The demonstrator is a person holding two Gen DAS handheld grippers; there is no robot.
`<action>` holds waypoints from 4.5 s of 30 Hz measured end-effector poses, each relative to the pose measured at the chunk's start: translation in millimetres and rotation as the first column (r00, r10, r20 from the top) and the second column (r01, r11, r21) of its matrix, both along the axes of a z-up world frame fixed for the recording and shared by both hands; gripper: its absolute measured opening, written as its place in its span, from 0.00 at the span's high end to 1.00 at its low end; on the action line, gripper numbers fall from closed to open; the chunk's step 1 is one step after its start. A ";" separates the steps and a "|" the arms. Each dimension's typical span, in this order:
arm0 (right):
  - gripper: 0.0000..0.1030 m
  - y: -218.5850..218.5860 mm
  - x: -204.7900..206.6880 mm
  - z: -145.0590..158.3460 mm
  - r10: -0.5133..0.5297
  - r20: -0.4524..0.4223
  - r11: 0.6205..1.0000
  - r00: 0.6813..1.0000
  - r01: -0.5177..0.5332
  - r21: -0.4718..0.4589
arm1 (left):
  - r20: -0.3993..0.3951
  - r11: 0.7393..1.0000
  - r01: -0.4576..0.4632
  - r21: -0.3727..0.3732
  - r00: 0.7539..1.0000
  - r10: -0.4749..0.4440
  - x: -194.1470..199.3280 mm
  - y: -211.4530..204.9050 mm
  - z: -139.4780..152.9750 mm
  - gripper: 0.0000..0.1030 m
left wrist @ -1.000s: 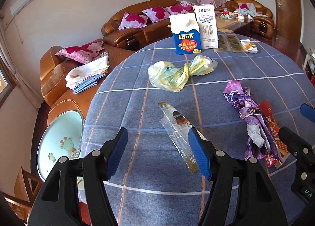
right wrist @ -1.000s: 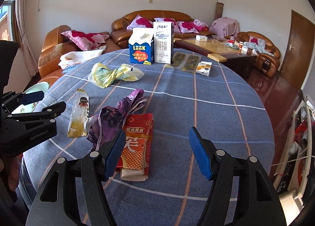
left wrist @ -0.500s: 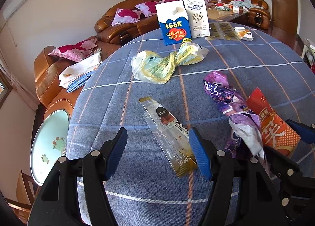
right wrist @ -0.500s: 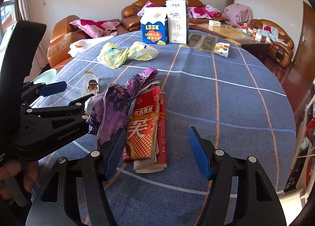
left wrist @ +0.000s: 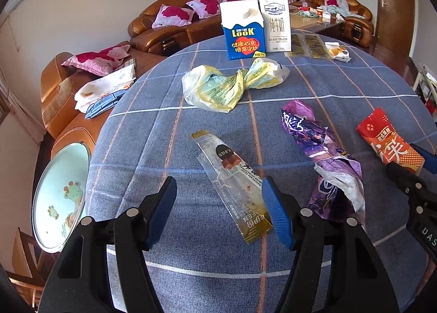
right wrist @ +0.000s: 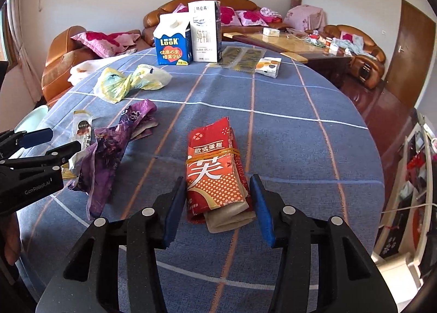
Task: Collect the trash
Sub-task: 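Grasp the clear snack packet with the left tool while the right tool grasps the red-and-white snack packet, then carry the clear packet and red-and-white packet over the light-blue bin with both tools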
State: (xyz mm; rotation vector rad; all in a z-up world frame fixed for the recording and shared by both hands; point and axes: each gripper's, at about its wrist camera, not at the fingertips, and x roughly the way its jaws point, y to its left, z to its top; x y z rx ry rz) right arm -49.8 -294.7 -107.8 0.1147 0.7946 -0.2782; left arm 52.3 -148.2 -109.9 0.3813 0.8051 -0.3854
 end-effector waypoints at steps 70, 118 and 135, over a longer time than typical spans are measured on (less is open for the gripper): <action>0.59 28.2 9.8 58.0 0.108 0.227 0.994 0.968 -0.108 -0.012 | 0.140 0.983 -0.113 -0.142 0.981 0.133 -15.6 89.2 69.9 0.76; 0.59 222.6 185.5 50.0 0.566 0.230 0.823 0.792 -0.556 -0.113 | 0.159 0.864 -0.491 -0.110 0.850 0.503 47.4 228.8 76.3 0.76; 0.59 259.6 188.3 51.9 0.647 0.233 0.762 0.726 -0.628 -0.160 | 0.174 0.821 -0.565 -0.085 0.803 0.570 55.3 255.1 76.9 0.76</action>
